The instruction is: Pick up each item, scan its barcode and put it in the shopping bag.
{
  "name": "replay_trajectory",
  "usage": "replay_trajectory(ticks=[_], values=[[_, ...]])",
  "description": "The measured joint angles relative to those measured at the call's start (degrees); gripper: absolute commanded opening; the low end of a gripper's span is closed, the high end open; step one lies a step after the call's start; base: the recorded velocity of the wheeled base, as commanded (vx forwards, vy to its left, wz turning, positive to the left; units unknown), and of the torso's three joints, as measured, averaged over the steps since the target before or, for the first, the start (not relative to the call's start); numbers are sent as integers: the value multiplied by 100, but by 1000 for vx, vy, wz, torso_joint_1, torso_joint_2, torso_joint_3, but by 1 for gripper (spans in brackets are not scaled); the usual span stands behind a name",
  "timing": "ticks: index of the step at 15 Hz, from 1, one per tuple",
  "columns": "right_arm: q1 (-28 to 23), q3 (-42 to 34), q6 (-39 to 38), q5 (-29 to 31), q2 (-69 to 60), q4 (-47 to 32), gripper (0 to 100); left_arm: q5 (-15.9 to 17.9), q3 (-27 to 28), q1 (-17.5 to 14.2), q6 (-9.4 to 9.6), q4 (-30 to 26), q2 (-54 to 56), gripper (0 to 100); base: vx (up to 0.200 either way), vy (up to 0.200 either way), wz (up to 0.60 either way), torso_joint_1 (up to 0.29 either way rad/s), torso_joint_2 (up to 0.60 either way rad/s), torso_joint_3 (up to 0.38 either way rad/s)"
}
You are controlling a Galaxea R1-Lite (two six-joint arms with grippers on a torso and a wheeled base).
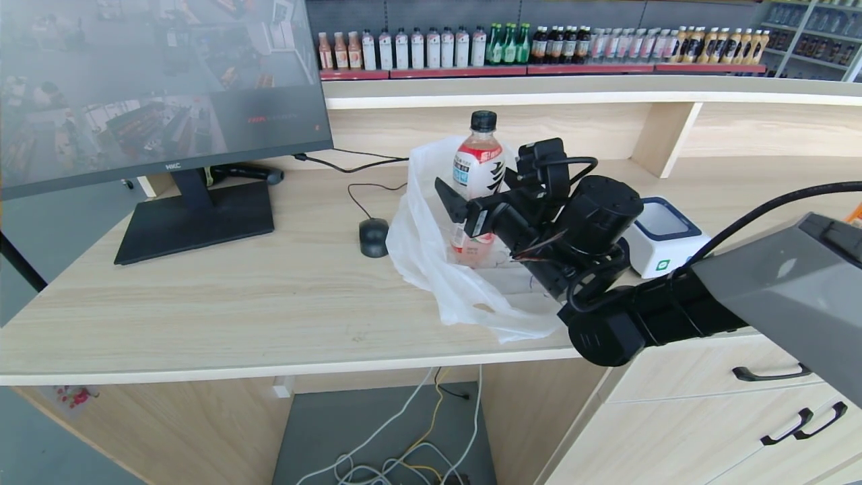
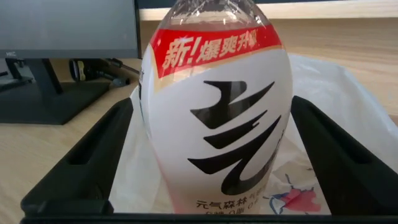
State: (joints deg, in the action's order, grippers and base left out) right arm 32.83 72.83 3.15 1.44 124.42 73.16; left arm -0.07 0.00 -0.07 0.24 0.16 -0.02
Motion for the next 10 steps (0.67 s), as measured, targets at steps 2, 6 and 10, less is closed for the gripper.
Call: replay_trajectory(ticks=[2, 6, 10], values=[[10, -130, 0, -2, -138, 0, 100, 0, 0, 0, 2, 0, 0, 100, 0, 0, 0, 0, 0, 0], [51, -896, 0, 0, -597, 171, 100, 0, 0, 0, 0, 0, 0, 100, 0, 0, 0, 0, 0, 0], [118, -2021, 2, 23, -1074, 914, 100, 0, 0, 0, 2, 0, 0, 100, 0, 0, 0, 0, 0, 0]])
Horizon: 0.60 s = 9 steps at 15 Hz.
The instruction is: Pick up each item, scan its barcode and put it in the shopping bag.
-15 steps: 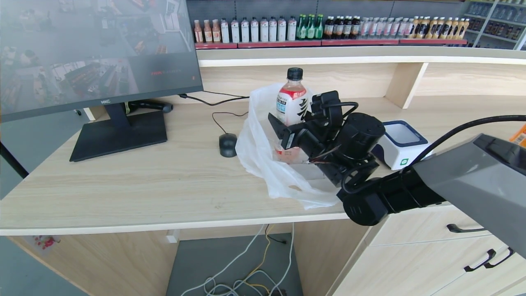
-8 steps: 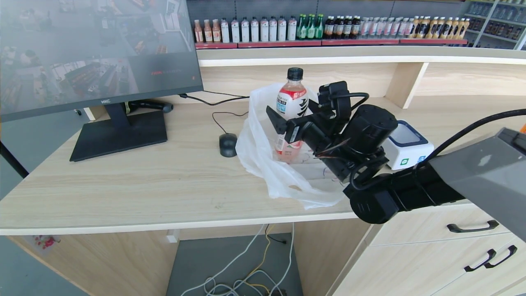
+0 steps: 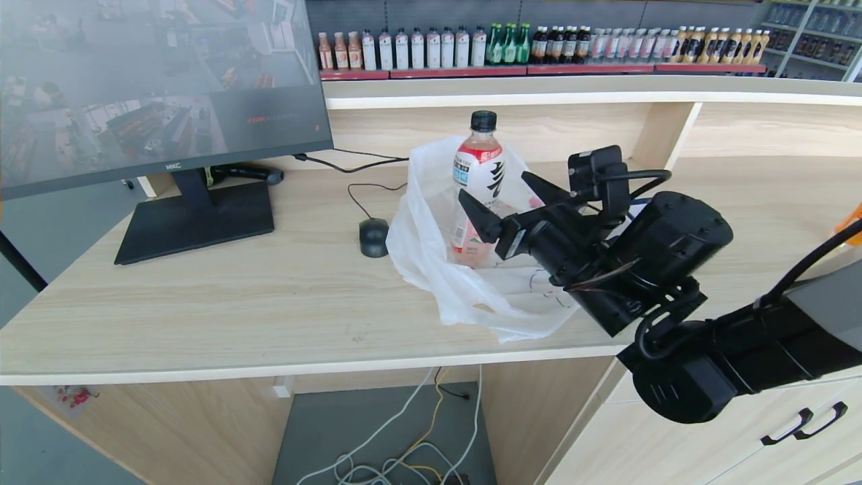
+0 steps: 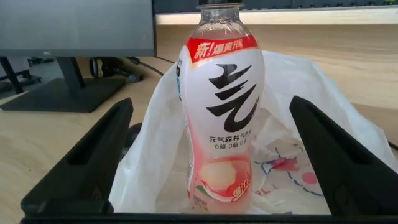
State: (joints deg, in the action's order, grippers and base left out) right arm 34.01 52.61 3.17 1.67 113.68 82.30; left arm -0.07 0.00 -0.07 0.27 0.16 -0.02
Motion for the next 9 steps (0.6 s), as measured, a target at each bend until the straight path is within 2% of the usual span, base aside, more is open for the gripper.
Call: replay_trajectory(ticks=[3, 5, 9], values=[[66, -1056, 62, 38, -362, 616, 100, 0, 0, 0, -2, 0, 0, 100, 0, 0, 0, 0, 0, 0], [140, -1734, 77, 71, -635, 729, 100, 0, 0, 0, 0, 0, 0, 100, 0, 0, 0, 0, 0, 0], [187, -2406, 50, 119, -1070, 767, 100, 7, 0, 2, 57, 0, 0, 100, 0, 0, 0, 0, 0, 0]])
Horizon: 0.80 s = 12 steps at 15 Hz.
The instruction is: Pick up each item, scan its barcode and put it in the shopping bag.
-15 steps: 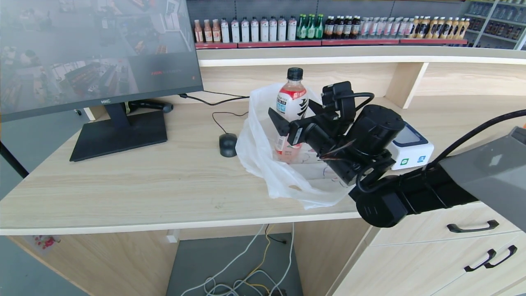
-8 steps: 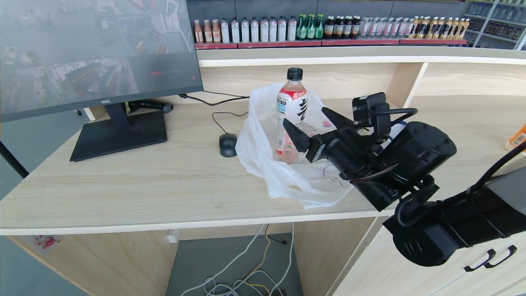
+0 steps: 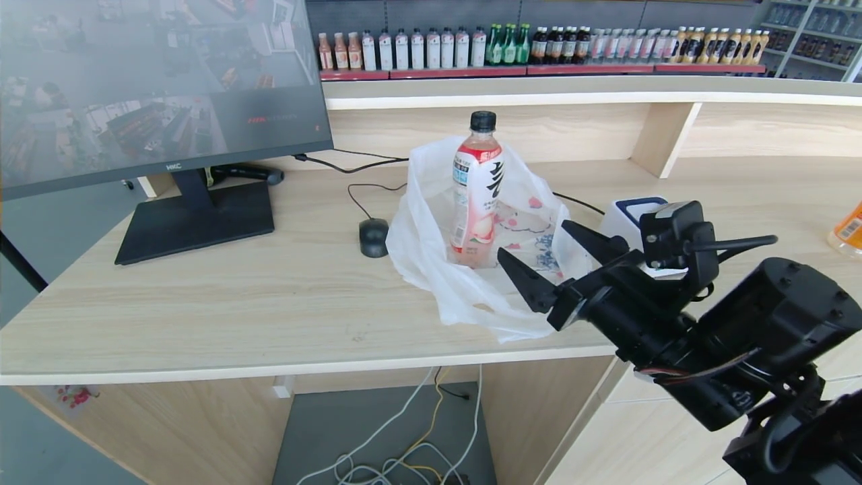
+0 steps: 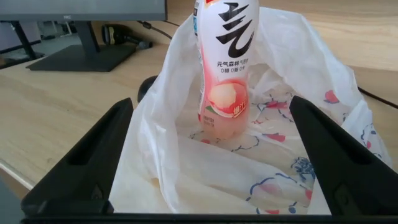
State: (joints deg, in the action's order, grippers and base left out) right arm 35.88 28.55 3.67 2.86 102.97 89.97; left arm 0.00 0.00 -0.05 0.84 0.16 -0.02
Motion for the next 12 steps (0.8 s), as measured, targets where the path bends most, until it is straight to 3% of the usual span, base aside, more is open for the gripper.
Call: replay_trajectory(ticks=[5, 6, 7, 12], values=[[221, -512, -195, 4, -427, 0, 100, -5, 0, 0, -41, 0, 0, 100, 0, 0, 0, 0, 0, 0], [238, -564, -208, 4, -527, -2, 100, -5, 0, 0, -55, 0, 0, 100, -200, 0, 0, -2, -2, 2], [249, -586, -211, 4, -614, 0, 100, -5, 0, 0, -66, 0, 0, 100, -200, 0, 0, 7, -2, 2], [266, -584, -212, 0, -912, 5, 100, -7, 0, -5, -71, 0, 0, 100, 0, 0, 0, 0, 0, 0]])
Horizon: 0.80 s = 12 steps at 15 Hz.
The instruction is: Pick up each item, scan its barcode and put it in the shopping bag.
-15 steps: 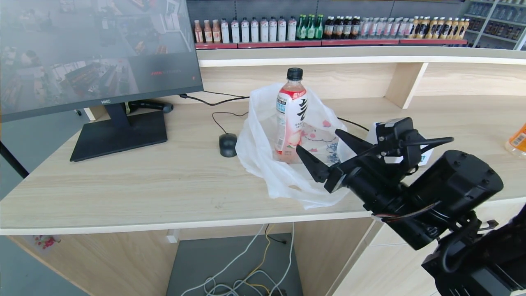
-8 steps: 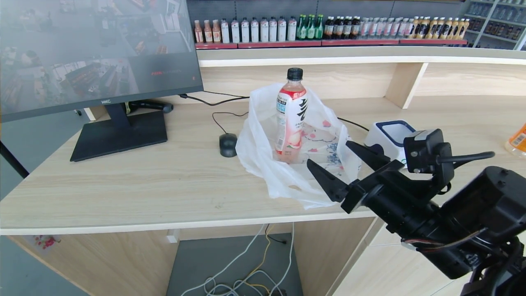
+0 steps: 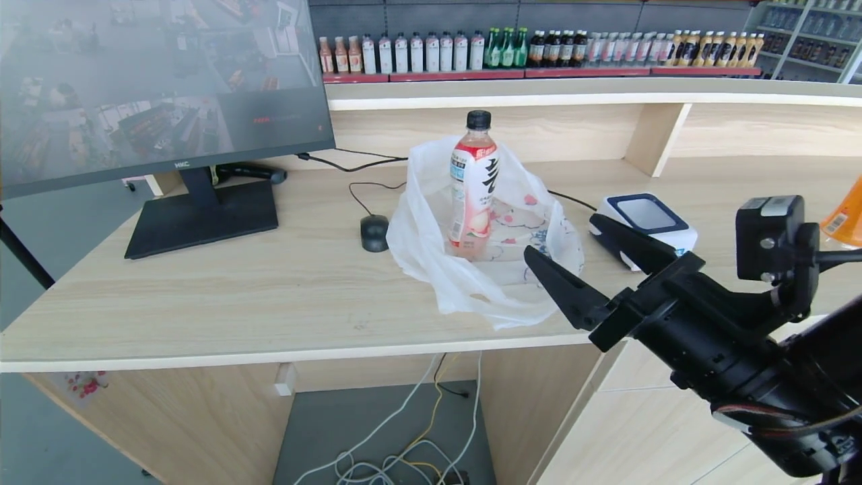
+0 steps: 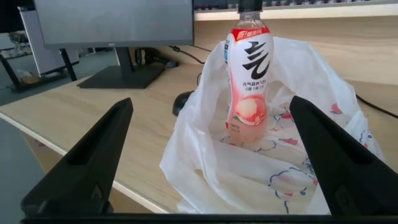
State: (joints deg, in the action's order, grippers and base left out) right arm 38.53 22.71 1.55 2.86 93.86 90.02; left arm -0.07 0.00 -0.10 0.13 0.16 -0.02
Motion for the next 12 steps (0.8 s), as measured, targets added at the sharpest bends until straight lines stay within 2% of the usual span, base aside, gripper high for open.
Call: replay_trajectory(ticks=[1, 7, 12], values=[[-34, -13, -5, 9, -74, -21, 100, 0, 0, 2, 11, -2, 0, 100, 0, 0, 0, 0, 0, 0], [-408, -144, 15, 9, -571, -21, 100, 0, 0, 0, -29, 0, 0, 100, 0, -200, 0, 2, -1, 0], [-417, -266, 110, 4, -752, -11, 100, 0, 0, 0, -78, 0, 0, 100, 0, -200, 0, -1, 3, 3]])
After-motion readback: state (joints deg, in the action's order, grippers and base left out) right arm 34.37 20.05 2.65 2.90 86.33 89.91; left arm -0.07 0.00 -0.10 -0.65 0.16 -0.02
